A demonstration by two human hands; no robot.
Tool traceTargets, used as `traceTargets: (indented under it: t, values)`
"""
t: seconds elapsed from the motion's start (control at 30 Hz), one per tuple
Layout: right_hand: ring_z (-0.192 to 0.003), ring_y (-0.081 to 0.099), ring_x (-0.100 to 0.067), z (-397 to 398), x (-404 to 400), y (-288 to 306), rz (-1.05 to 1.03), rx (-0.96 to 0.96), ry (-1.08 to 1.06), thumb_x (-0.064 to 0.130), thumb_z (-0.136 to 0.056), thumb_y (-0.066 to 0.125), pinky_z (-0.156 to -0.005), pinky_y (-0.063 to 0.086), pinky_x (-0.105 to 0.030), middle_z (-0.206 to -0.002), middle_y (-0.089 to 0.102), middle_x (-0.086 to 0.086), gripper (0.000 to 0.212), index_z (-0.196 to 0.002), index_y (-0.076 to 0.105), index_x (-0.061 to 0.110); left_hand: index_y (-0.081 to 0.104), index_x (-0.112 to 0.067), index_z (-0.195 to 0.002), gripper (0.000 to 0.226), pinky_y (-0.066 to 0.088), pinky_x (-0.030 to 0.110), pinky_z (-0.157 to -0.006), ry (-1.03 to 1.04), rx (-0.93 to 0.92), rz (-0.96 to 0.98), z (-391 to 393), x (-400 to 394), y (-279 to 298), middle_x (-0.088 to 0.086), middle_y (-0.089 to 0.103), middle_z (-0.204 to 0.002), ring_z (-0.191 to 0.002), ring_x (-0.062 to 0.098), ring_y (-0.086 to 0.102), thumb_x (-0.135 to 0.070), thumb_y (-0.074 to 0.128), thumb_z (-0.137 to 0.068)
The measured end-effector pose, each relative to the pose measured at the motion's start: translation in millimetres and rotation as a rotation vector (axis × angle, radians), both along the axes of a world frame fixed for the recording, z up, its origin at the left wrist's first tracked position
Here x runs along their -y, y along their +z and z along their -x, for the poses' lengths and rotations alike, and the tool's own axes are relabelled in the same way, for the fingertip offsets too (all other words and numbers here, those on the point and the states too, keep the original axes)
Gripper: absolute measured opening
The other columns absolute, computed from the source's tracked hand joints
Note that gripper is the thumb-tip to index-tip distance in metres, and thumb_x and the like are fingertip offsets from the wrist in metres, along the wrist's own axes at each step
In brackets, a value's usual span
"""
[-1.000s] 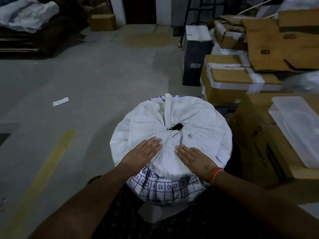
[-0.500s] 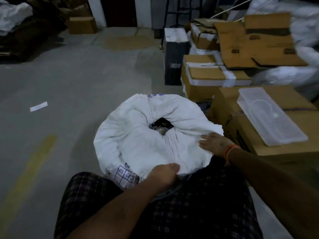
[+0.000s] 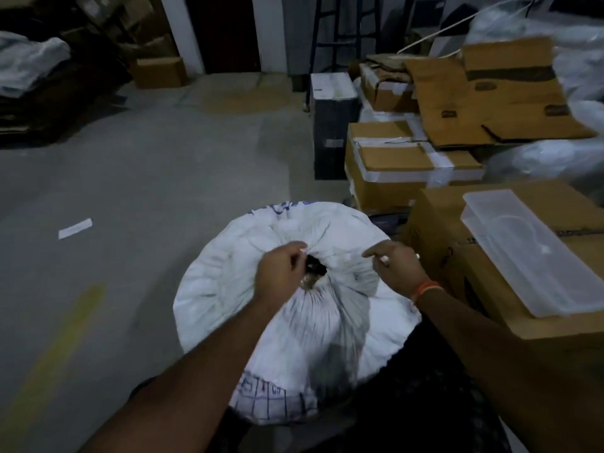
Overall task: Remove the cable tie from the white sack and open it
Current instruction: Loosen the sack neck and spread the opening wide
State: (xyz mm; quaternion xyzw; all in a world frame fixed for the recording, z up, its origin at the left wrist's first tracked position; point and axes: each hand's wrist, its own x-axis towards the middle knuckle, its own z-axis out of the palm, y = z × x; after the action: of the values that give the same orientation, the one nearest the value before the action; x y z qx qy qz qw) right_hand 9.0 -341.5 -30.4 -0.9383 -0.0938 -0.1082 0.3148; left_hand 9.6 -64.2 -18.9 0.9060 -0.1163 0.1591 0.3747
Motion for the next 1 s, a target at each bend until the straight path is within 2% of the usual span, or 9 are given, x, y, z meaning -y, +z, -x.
traceTargets:
  t: [0.1, 0.2, 0.3, 0.43, 0.57, 0.7, 0.8, 0.87, 1.0]
  values:
    - [-0.099, 0.066, -0.026, -49, -13, 0, -0.007, 0.011, -0.038, 0.004, -0.081, 0.071, -0.094, 0.052, -0.045, -0.099, 0.073, -0.006, 0.019, -0.092, 0.077, 0.018, 0.078, -0.011, -0.107, 0.028, 0.053, 0.036, -0.098, 0.084, 0.018, -0.002, -70, -33, 0, 0.009, 0.079, -0.11, -0.103, 0.029, 0.073, -0.011, 0.057, -0.089]
    - [-0.112, 0.057, -0.033, -93, -17, -2, 0.152, -0.118, -0.178, 0.018, -0.079, 0.074, -0.102, 0.046, -0.046, -0.113, 0.063, -0.011, 0.016, -0.093, 0.073, 0.027, 0.079, -0.021, -0.108, 0.034, 0.049, 0.046, -0.106, 0.128, -0.058, -0.176, -131, -70, -31, 0.006, 0.078, -0.114, -0.113, 0.032, 0.068, -0.026, 0.056, -0.083]
    - [-0.116, 0.051, -0.039, -122, -7, -17, 0.197, -0.474, -0.301, 0.032, -0.077, 0.072, -0.095, 0.047, -0.041, -0.132, 0.044, -0.013, 0.032, -0.105, 0.057, 0.036, 0.074, -0.03, -0.121, 0.042, 0.043, 0.047, -0.112, 0.17, -0.304, -0.261, -175, -104, -83, 0.009, 0.071, -0.131, -0.127, 0.036, 0.06, -0.039, 0.053, -0.085]
    - [-0.091, 0.066, -0.03, -140, 1, -21, 0.116, -0.626, -0.081, 0.029, -0.071, 0.078, -0.072, 0.054, -0.034, -0.113, 0.062, -0.008, 0.039, -0.099, 0.053, 0.041, 0.064, -0.053, -0.118, 0.034, 0.047, 0.041, -0.11, -0.075, -0.732, -0.044, -169, -117, -78, 0.007, 0.063, -0.135, -0.123, 0.026, 0.06, -0.039, 0.068, -0.088]
    - [-0.102, 0.068, -0.026, -168, -8, -14, 0.205, -0.326, -0.046, 0.005, -0.08, 0.074, -0.085, 0.048, -0.027, -0.107, 0.073, -0.006, 0.024, -0.092, 0.072, 0.025, 0.073, -0.024, -0.119, 0.034, 0.051, 0.025, -0.096, -0.184, -0.547, -0.019, -169, -133, -62, 0.002, 0.071, -0.125, -0.104, 0.011, 0.066, -0.011, 0.074, -0.087]
    - [-0.098, 0.067, -0.032, -207, -37, -3, 0.344, -0.198, -0.088, 0.003, -0.091, 0.062, -0.088, 0.051, -0.032, -0.102, 0.066, -0.009, 0.024, -0.105, 0.076, 0.016, 0.081, -0.023, -0.106, 0.033, 0.053, 0.033, -0.095, 0.287, -0.166, -0.121, -164, -145, -65, 0.006, 0.077, -0.114, -0.102, 0.026, 0.073, -0.01, 0.058, -0.086]
    - [-0.109, 0.061, -0.04, -234, -71, 2, 0.473, -0.009, -0.094, -0.003, -0.09, 0.056, -0.101, 0.044, -0.04, -0.116, 0.065, -0.023, 0.037, -0.12, 0.072, 0.011, 0.078, -0.027, -0.117, 0.036, 0.054, 0.038, -0.089, 0.593, -0.123, -0.189, -150, -164, -69, 0.009, 0.07, -0.122, -0.106, 0.033, 0.069, -0.006, 0.063, -0.092]
    - [-0.119, 0.055, -0.038, -245, -96, -1, 0.563, -0.023, -0.04, 0.004, -0.096, 0.048, -0.108, 0.035, -0.039, -0.127, 0.062, -0.02, 0.041, -0.131, 0.065, 0.014, 0.078, -0.019, -0.116, 0.032, 0.057, 0.045, -0.085, 0.601, -0.071, -0.281, -143, -180, -81, 0.016, 0.072, -0.117, -0.1, 0.04, 0.071, -0.004, 0.068, -0.09]
    - [-0.133, 0.049, -0.035, -251, -123, -15, 0.749, -0.227, 0.156, 0.009, -0.096, 0.055, -0.11, 0.032, -0.031, -0.142, 0.055, -0.02, 0.037, -0.132, 0.064, 0.011, 0.076, -0.011, -0.119, 0.032, 0.054, 0.045, -0.093, 0.472, -0.277, -0.327, -128, -188, -93, 0.023, 0.072, -0.119, -0.107, 0.043, 0.07, -0.017, 0.056, -0.094]
